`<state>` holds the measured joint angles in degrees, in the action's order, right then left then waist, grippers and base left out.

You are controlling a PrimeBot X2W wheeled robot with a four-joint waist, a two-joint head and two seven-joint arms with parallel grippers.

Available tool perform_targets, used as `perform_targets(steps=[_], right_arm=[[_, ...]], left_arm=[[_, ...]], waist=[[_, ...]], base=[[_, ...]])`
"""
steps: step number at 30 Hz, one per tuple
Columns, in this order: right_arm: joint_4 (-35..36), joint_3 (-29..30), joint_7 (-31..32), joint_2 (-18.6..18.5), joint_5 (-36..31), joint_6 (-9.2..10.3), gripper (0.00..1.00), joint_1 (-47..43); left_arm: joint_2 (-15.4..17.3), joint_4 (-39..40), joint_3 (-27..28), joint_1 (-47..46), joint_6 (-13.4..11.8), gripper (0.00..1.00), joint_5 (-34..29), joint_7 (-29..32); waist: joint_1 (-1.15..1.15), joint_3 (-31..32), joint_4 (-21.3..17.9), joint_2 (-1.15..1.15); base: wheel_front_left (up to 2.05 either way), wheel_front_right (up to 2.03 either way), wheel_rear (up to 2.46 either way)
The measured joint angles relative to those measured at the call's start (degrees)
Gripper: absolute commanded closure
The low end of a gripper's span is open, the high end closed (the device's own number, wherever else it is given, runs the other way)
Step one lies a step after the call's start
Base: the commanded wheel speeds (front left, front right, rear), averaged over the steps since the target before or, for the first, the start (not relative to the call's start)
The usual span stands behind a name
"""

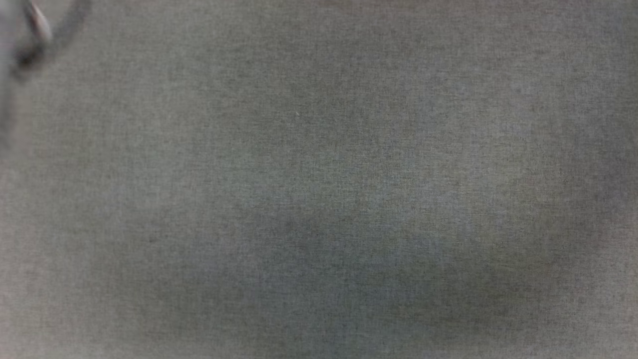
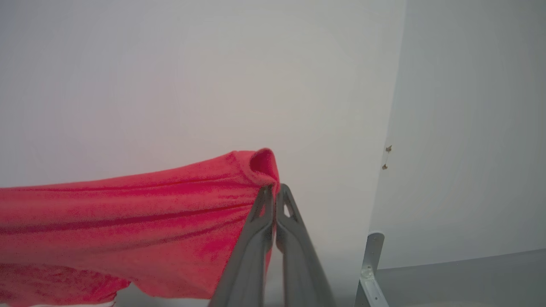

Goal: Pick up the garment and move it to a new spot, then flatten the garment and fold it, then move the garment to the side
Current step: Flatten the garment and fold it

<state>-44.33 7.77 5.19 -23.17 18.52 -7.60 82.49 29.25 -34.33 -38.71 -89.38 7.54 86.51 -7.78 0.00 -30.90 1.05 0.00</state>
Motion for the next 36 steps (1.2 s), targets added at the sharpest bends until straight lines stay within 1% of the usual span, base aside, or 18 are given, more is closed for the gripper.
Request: perform_targets(steps=[3, 6, 8, 10, 12, 14, 16, 22, 26, 31, 36], right_arm=[[-1.07, -2.77, -0.14, 0.01, 2.13, 0.04, 1.0, -4.82], [0.78, -6.5, 0.45, -0.42, 6.1, 0.05, 1.0, -11.23], [3.37, -8.4, 1.38, -0.91, 9.47, 0.07, 1.0, -16.49], [6.75, -9.43, 2.66, -1.63, 13.68, 0.07, 1.0, -22.01], [10.74, -10.32, 4.12, -2.81, 16.7, 0.08, 1.0, -27.88], [14.78, -10.09, 5.47, -3.66, 19.59, 0.08, 1.0, -33.45], [19.13, -9.96, 7.01, -4.7, 21.11, 0.08, 1.0, -39.09], [33.46, -6.82, 11.03, -5.79, 24.16, 0.08, 1.0, -54.81], [42.7, -2.42, 14.37, -6.0, 24.75, 0.08, 1.0, -65.66], [54.21, 2.56, 20.23, -3.38, 25.49, 0.08, 1.0, -76.7], [63.03, 7.76, 25.32, -0.26, 25.68, 0.08, 1.0, -85.04]], left_arm=[[0.18, 3.65, 0.02, 7.99, -0.02, 1.0, 2.55, -1.77], [1.02, 9.45, -0.37, 16.24, -0.02, 1.0, 3.63, -3.53], [2.08, 14.55, -1.83, 22.35, -0.05, 1.0, 3.74, -3.87], [2.44, 18.96, -2.1, 28.43, -0.07, 1.0, 4.26, -4.86], [3.54, 23.65, -2.47, 33.88, -0.07, 1.0, 4.19, -5.6], [4.41, 27.63, -1.93, 38.88, -0.07, 1.0, 4.23, -6.31], [5.73, 31.28, -2.04, 43.41, -0.07, 1.0, 3.15, -6.65], [9.37, 40.12, -2.22, 55.86, -0.07, 1.0, 0.09, -7.12], [11.55, 45.9, -0.79, 63.37, -0.07, 1.0, -0.54, -7.2], [14.32, 52.63, 3.54, 72.98, -0.07, 1.0, -1.81, -7.35], [15.36, 58.04, 9.05, 81.93, -0.07, 1.0, -3.61, -7.36]], waist=[[0.0, 0.11, 0.07, 0.0], [0.0, 0.57, 0.42, 0.0], [0.0, 1.0, 0.53, 0.0], [0.0, 1.46, 0.58, 0.0], [0.0, 2.05, 0.65, 0.0], [0.0, 2.73, 0.69, 0.0], [0.0, 3.49, 0.7, 0.0], [0.0, 6.52, 0.58, 0.0], [0.0, 9.02, 0.5, 0.0], [0.0, 11.78, 0.12, 0.0], [0.0, 13.52, -0.68, 0.0]], base=[[0.0, 0.0, 0.0], [0.0, 0.0, 0.0], [0.0, 0.0, 0.0], [0.0, 0.0, 0.0], [0.0, 0.0, 0.0], [0.0, 0.0, 0.0], [0.0, 0.0, 0.0], [0.0, 0.0, 0.0], [0.0, 0.0, 0.0], [0.0, 0.0, 0.0], [0.0, 0.0, 0.0]])
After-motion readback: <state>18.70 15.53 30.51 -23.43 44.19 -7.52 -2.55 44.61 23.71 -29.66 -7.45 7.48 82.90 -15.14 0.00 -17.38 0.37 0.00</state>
